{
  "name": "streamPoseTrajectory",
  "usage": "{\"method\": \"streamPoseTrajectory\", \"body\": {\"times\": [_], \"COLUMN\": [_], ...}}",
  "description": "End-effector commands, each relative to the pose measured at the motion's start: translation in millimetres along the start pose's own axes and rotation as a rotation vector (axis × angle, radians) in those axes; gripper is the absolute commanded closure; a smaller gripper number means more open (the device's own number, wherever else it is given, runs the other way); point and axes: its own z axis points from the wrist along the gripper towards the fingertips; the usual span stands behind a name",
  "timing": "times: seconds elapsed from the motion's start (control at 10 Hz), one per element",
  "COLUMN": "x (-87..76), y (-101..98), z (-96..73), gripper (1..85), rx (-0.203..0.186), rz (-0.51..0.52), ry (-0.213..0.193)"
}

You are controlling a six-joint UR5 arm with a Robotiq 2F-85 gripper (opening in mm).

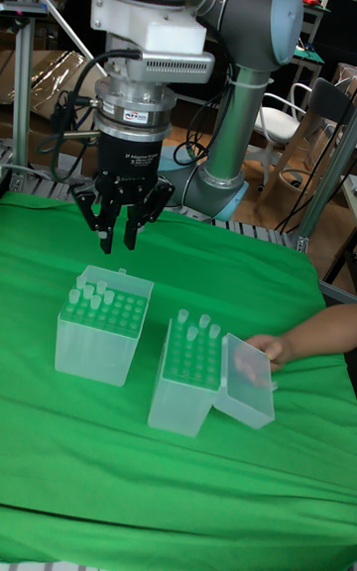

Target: Insert a large pipette tip into the holder for large pipette tips

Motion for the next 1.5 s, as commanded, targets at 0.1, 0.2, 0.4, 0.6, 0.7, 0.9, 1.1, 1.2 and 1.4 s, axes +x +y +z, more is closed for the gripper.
{"method": "streamPoseTrajectory", "body": {"times": [0.1,0.2,0.4,0.6,0.7,0.9,1.1,1.2,1.4], "x": [-6.6,-10.2,-15.5,-11.5,6.1,23.4,36.5,41.9,47.7], "y": [8.6,10.2,13.2,9.0,0.6,-10.7,-18.1,-21.9,-24.0], "z": [-1.5,-1.7,-2.1,-1.6,1.0,14.8,31.8,40.8,55.1], "gripper": [47.0,46.7,43.0,43.7,42.3,42.3,42.3,42.3,42.3], "rx": [-0.034,-0.041,-0.053,-0.040,-0.029,-0.017,-0.010,-0.005,-0.004], "rz": [0.037,0.049,0.050,-0.016,-0.041,-0.066,-0.084,-0.094,-0.101], "ry": [-0.027,-0.040,-0.060,-0.059,-0.055,-0.077,-0.099,-0.112,-0.131]}}
